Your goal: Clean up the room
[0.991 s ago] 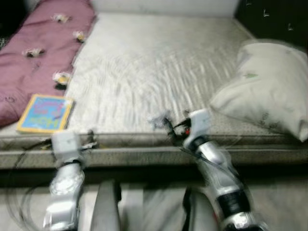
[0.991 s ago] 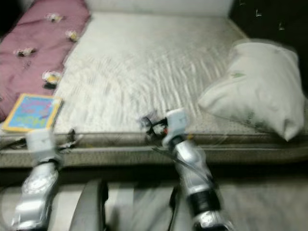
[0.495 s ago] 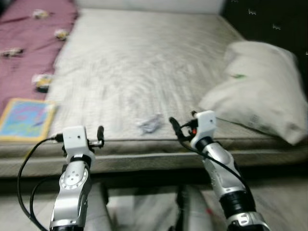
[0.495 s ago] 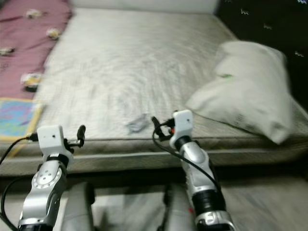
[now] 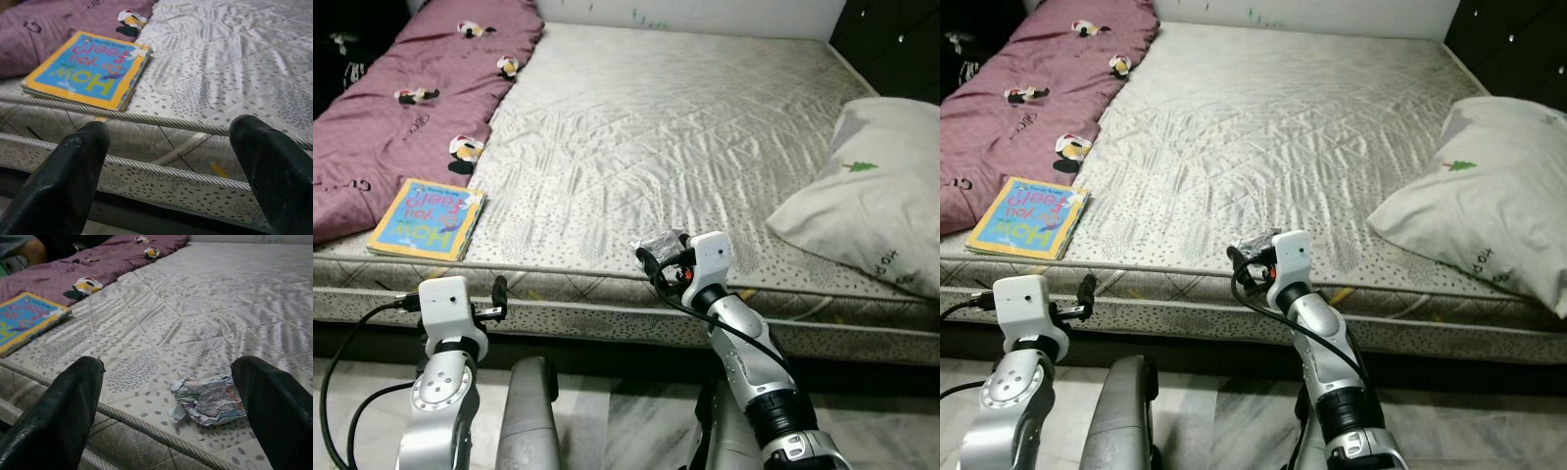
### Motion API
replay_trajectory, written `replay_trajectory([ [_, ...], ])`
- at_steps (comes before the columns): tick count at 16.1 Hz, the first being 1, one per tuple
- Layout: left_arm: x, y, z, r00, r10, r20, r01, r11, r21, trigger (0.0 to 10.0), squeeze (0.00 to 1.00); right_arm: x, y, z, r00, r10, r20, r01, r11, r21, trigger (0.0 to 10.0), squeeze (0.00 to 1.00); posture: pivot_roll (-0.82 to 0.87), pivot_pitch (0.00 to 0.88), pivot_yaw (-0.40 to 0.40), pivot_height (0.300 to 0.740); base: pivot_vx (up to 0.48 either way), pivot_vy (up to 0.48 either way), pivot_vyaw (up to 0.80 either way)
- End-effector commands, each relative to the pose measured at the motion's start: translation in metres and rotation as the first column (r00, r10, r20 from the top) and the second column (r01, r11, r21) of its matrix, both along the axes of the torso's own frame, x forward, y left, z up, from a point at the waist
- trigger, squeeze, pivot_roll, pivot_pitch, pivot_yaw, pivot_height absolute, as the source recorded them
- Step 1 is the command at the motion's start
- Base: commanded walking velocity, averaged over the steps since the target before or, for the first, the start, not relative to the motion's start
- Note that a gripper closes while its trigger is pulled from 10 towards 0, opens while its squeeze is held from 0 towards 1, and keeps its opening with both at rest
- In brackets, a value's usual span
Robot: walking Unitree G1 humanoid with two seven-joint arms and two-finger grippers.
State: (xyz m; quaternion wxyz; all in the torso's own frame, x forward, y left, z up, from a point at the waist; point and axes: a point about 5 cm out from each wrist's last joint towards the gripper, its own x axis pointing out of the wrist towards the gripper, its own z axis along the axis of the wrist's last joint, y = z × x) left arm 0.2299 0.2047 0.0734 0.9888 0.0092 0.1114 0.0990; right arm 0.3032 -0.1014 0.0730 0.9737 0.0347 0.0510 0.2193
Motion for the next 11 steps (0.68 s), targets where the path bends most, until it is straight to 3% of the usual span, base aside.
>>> replay_trajectory([
  [1, 0.0014, -0.0016, 0.0051, 1.0, -0.019, 0.01, 0.019, 1.0, 0.005, 10.0, 0.0, 0.0013, -0.0007, 0.0015, 1.0, -0.006, 0.012, 0.006, 1.0, 0.001, 10.0, 0.0, 0.13, 0.015, -0.031, 0.542, 0.352, 0.0, 0.0],
  [4, 0.0041, -0.0029, 0.0055, 1.0, -0.025, -0.001, 0.025, 1.0, 0.004, 10.0, 0.0, 0.0012, -0.004, 0.0004, 1.0, -0.024, 0.018, 0.024, 1.0, -0.013, 10.0, 0.0, 0.13, 0.017, -0.027, 0.542, 0.36, 0.0, 0.0],
  [7, 0.0031, -0.0051, 0.0043, 0.999, -0.033, -0.003, 0.033, 0.999, -0.014, 10.0, 0.0, -0.0003, -0.0047, 0.0014, 0.999, 0.002, 0.042, 0.001, 0.999, -0.053, 10.0, 0.0, 0.12, 0.021, -0.027, 0.542, 0.33, 0.0, 0.8],
  [11, 0.0011, -0.0069, 0.002, 1.0, -0.014, -0.027, 0.014, 1.0, -0.004, 10.0, 0.0, 0.0048, -0.0037, -0.0015, 1.0, -0.016, 0.016, 0.017, 0.998, -0.058, 10.0, 0.0, 0.13, 0.024, -0.038, 0.542, 0.0, 0.0, 0.0],
])
